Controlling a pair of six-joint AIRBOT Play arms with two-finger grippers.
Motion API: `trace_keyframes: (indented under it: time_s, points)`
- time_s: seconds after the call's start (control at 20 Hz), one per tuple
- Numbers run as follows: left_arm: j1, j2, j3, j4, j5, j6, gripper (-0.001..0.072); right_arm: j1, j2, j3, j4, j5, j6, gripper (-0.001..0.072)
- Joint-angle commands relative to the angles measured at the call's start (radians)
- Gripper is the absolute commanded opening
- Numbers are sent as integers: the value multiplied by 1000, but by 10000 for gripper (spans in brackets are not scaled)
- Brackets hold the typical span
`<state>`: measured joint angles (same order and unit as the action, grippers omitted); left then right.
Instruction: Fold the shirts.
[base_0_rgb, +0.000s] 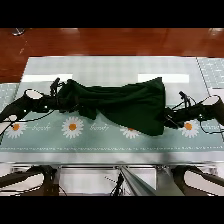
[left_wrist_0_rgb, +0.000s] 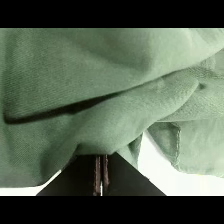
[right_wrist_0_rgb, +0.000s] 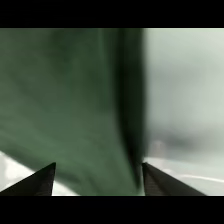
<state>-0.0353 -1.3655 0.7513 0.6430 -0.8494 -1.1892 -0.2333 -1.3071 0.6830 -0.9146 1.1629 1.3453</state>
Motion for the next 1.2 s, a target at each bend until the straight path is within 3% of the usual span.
trace_keyframes:
  time_s: [0.0,0.05,0.1,0.15,0.2,0.3,0.45,0.85,0.9,1.0,1.15]
  points:
    - [-2,-1,0,0,0,0,37,15,-56,-1,78,-35,-16,620]
    - [-2,-1,0,0,0,0,37,15,-61,0,121,-38,-33,612]
    - [-2,-1,0,0,0,0,37,15,-61,0,167,-35,-63,469]
    - [-2,0,0,-2,0,0,37,15,-61,0,224,-28,-129,120]
    - [-1,1,2,-8,5,0,37,15,-61,1,262,-24,-175,32]
    - [10,6,50,-8,2,-13,36,15,-61,38,259,3,-183,32]
    - [21,85,243,-31,-23,-38,36,14,-44,265,243,129,-172,31]
    - [122,349,1027,2,37,-38,36,14,64,1393,148,217,2,31]
    - [152,384,1091,48,37,-39,36,14,102,1450,133,212,5,31]
    - [214,478,1152,167,31,-156,36,14,224,1463,110,185,-17,31]
    - [281,655,1152,363,10,-179,36,14,401,1463,-8,177,-13,31]
